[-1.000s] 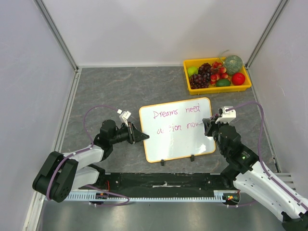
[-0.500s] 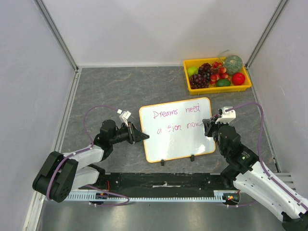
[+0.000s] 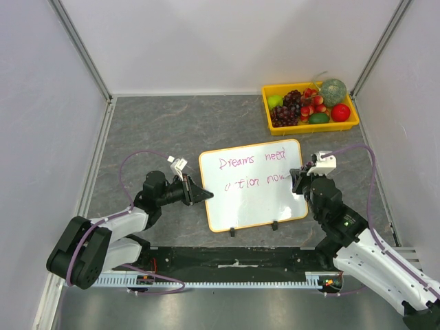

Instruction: Write a sentence on the whiteboard

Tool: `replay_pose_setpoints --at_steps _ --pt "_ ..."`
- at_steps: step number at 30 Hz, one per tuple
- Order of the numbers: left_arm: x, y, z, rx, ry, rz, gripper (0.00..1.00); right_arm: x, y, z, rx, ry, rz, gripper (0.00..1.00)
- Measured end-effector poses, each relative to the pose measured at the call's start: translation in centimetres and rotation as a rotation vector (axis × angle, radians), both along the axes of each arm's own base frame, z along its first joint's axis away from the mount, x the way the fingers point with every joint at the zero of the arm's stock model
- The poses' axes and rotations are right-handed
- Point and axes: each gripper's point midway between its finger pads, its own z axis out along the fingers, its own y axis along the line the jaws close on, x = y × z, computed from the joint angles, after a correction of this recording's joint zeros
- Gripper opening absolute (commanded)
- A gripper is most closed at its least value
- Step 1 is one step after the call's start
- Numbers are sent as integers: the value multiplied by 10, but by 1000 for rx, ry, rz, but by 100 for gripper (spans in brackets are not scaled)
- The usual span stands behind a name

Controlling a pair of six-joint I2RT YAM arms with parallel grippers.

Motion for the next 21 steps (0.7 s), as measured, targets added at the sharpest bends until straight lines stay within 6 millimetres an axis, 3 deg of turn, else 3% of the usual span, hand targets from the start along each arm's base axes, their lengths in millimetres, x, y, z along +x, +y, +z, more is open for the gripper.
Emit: replay_pose_setpoints --at_steps 21 --pt "0 0 0 0 1 -1 2 9 1 12 -22 -16 -17 0"
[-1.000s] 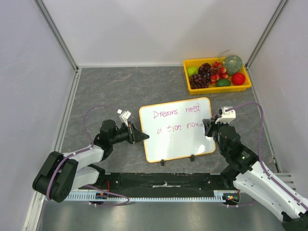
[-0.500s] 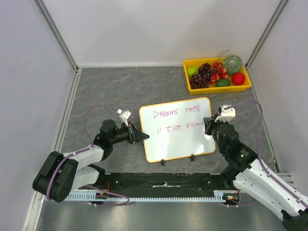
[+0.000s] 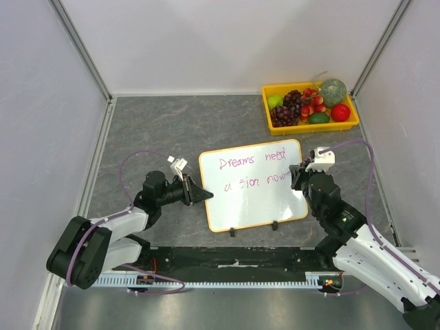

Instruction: Write a sentence on the whiteboard

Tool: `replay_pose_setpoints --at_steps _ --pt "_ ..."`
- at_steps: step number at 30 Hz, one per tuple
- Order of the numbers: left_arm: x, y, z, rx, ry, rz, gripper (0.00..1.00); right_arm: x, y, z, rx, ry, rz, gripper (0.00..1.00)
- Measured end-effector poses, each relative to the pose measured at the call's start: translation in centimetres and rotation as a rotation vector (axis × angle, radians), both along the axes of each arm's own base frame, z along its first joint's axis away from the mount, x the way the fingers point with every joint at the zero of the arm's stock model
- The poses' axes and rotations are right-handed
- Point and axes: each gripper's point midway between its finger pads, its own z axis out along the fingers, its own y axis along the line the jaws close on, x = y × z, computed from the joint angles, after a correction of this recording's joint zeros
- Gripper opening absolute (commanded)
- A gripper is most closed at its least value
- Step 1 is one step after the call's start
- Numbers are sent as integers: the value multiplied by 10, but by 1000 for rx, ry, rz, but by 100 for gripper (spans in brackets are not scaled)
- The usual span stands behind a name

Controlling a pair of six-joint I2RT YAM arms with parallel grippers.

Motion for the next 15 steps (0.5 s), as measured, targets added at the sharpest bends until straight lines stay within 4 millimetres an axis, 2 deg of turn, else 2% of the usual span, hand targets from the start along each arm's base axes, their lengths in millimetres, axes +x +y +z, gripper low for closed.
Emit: replay_pose_setpoints --at_steps 11,15 --pt "0 0 0 1 2 0 2 -7 -2 21 61 -54 11 0" --pt "0 0 -1 1 3 0 2 -9 -4 22 63 -52 10 0"
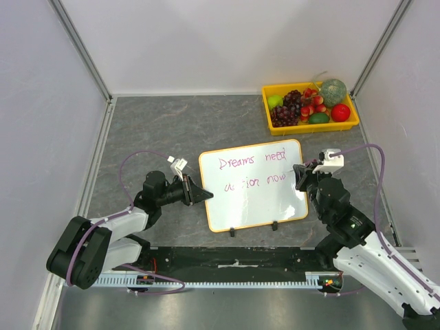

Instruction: Write a sentence on the whiteboard

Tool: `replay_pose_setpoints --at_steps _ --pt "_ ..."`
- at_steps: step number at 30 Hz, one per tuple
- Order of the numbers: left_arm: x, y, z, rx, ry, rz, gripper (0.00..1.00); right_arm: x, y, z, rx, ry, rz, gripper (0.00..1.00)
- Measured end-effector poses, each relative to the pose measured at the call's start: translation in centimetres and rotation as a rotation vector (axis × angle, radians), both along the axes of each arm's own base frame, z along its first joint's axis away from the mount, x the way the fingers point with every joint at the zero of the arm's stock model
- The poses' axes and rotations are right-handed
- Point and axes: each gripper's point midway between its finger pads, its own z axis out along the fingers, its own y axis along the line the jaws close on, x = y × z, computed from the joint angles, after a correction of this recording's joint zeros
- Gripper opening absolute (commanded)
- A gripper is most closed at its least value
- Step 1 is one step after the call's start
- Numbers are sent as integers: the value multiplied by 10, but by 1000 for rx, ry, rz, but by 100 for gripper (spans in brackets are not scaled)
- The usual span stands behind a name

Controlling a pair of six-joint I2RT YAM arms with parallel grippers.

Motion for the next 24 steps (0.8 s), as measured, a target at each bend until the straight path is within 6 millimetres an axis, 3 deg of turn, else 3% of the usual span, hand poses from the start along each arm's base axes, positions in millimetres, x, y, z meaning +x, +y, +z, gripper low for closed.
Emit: replay_pose_setpoints --at_steps 7,14,24 --pt "0 0 0 0 1 0 2 -5 -7 -7 -2 14 -21 0" --pt "0 0 0 0 0 0 2 -5 -9 -35 -34 65 -35 0" --pt "0 0 0 -1 -2 0 2 -4 -10 -33 -17 51 -45 0"
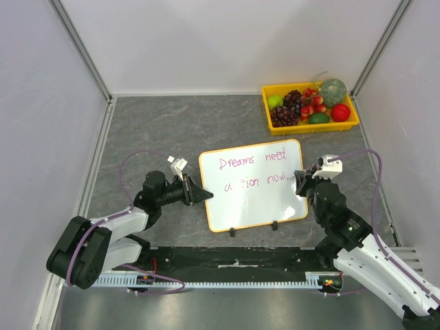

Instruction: Write a sentence on the whiteboard

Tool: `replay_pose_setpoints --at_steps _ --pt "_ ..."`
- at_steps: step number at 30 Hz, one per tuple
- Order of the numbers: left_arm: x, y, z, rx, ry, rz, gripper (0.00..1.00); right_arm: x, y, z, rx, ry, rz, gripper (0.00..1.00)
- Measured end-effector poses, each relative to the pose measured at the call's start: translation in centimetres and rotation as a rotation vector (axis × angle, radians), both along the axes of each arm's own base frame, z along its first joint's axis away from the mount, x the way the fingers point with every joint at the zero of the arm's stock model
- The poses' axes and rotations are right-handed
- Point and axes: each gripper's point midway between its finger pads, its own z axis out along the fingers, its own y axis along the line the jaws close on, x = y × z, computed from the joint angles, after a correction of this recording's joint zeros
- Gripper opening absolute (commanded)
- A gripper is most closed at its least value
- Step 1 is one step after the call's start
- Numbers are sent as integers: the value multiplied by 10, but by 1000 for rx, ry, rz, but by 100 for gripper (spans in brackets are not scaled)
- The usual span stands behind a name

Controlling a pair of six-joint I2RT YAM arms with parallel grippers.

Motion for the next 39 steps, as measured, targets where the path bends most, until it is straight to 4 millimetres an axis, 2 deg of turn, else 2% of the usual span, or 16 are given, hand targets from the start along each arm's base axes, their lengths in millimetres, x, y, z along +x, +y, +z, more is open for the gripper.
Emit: replay_pose_setpoints --at_steps 11,18,24,28,29,32,39 --pt "0 0 0 1 3 0 4 -13 -6 16 35 -24 21 0" --pt "-1 1 1 2 2 2 24 -17 -2 23 36 -12 52 0" --pt "2 4 -2 29 -16 31 37 -18 3 22 32 10 78 0" --pt "5 9 -3 48 -40 63 66 -21 4 21 23 29 92 0" --pt "5 11 -4 55 -45 75 69 -22 3 23 20 35 93 0" --pt "4 15 -7 69 -49 93 90 -23 2 32 18 35 91 0" --pt "2 22 -2 66 -90 127 93 -24 -5 60 22 10 62 0"
